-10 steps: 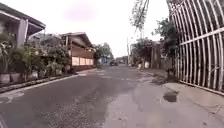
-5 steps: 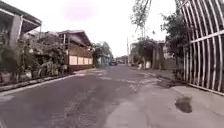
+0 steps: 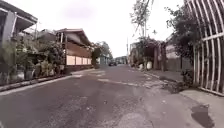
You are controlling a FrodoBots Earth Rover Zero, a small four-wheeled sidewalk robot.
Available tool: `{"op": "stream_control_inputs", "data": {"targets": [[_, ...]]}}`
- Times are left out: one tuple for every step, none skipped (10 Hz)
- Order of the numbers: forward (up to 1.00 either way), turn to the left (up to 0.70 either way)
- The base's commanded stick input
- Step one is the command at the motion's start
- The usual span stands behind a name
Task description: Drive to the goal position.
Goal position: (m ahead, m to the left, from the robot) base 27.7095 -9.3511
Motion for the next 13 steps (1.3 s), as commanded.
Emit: {"op": "stream_control_inputs", "data": {"targets": [[0.70,0.00],[0.70,0.00],[0.70,0.00],[0.70,0.00],[0.70,0.00],[0.70,0.00],[0.70,0.00],[0.70,0.00],[0.70,0.00],[0.70,0.00],[0.70,0.00],[0.70,0.00],[0.70,0.00]]}}
